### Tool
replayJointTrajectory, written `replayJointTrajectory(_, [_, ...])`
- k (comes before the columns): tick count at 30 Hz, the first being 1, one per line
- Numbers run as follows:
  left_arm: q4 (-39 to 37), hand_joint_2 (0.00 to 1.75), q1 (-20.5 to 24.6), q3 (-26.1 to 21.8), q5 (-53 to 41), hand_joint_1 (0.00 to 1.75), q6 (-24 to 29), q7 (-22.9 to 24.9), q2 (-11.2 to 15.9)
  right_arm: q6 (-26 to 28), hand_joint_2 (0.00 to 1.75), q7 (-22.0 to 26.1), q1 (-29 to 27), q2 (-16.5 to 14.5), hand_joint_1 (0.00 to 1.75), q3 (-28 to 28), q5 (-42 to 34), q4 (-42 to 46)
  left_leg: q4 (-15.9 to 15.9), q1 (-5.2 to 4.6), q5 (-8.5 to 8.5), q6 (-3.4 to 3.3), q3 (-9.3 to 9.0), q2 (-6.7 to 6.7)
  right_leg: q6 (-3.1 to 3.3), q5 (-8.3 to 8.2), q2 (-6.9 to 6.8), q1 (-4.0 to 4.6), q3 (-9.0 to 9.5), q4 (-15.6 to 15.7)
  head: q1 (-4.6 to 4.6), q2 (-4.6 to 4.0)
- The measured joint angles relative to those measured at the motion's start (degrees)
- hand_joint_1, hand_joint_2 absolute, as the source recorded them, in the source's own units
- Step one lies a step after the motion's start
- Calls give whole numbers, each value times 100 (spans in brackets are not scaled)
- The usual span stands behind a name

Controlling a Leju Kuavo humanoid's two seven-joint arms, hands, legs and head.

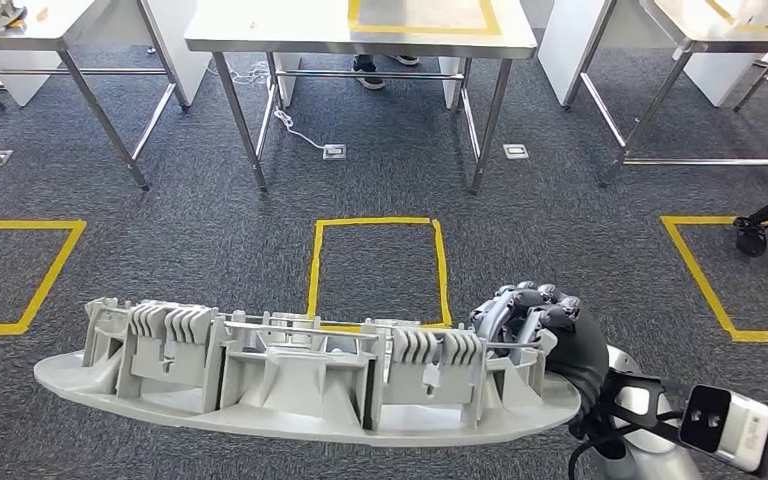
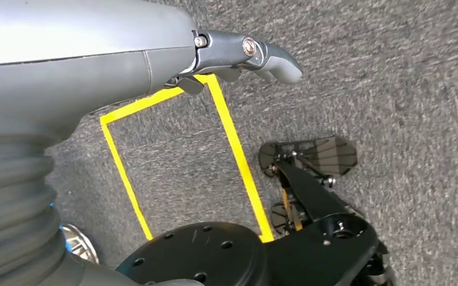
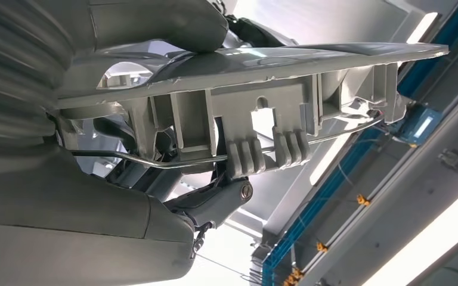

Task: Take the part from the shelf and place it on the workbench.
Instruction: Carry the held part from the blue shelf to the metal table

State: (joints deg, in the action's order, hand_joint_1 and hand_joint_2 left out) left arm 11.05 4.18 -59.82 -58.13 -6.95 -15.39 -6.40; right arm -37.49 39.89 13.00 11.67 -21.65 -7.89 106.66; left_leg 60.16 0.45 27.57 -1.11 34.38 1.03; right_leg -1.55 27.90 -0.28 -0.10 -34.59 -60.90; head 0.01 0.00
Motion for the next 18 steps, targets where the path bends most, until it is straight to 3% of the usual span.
replayJointTrajectory(2, [-2, 175, -1, 0, -1, 0, -2, -2, -11, -1, 175, 1, 2, -1, 175, 4, 2, 3, -11, -2, 7, 64, -2, 6, 51, -13, -4, 40, 65, 172, 7, 0])
replayJointTrajectory(5, [-1, 175, -1, 0, -1, 0, -2, -2, -4, -3, 175, 0, 5, -2, 175, 8, 4, 7, 58, -2, 71, 161, 8, -5, 137, -52, -16, -2, 114, 257, 4, 0])
replayJointTrajectory(7, [-2, 175, 1, 0, -3, 0, -2, -1, 0, -4, 175, 1, 8, -6, 175, 8, 2, 9, 527, 9, 333, 210, 218, -21, 184, -63, -36, -37, 159, 304, -23, 0])
replayJointTrajectory(9, [-3, 175, -4, 0, -6, 0, -2, 2, 1, -4, 175, 0, 4, -13, 175, 8, 2, 8, 1253, 30, 652, 256, 583, -32, 202, -50, -44, -44, 169, 305, -49, 0])
replayJointTrajectory(10, [-3, 175, -10, 0, -9, 0, -2, 4, 5, -5, 175, -1, -1, -15, 175, 8, 1, 8, 1478, 42, 700, 275, 704, -36, 198, -42, -45, -48, 175, 303, -52, 0])
replayJointTrajectory(11, [-3, 175, -13, 0, -13, 0, -2, 7, 12, -6, 175, -2, -6, -15, 175, 8, 1, 8, 1502, 52, 640, 290, 727, -42, 186, -33, -45, -54, 184, 300, -56, 0])
replayJointTrajectory(13, [-2, 175, -13, 0, -20, 0, -2, 12, 27, -8, 175, -1, -10, -15, 175, 8, -2, 9, 911, 80, 257, 317, 447, -67, 135, 3, -43, -79, 221, 282, -60, 0])
replayJointTrajectory(15, [-4, 175, -6, 0, -20, 0, -2, 15, 28, -8, 175, -1, -6, -15, 175, 10, -5, 9, 217, 87, 10, 302, 105, -83, 55, 62, -40, -74, 239, 235, -73, 0])
replayJointTrajectory(16, [-6, 175, -3, 0, -21, 0, -2, 15, 26, -8, 175, -1, -5, -15, 175, 11, -6, 9, 49, 83, -16, 268, 23, -82, 18, 81, -37, -65, 240, 220, -76, 0])
replayJointTrajectory(18, [-8, 175, -5, 0, -25, 0, -2, 16, 21, -8, 175, -2, -4, -15, 175, 13, -7, 9, 7, 66, 10, 160, 9, -65, -40, 91, -35, -61, 243, 228, -74, 0])
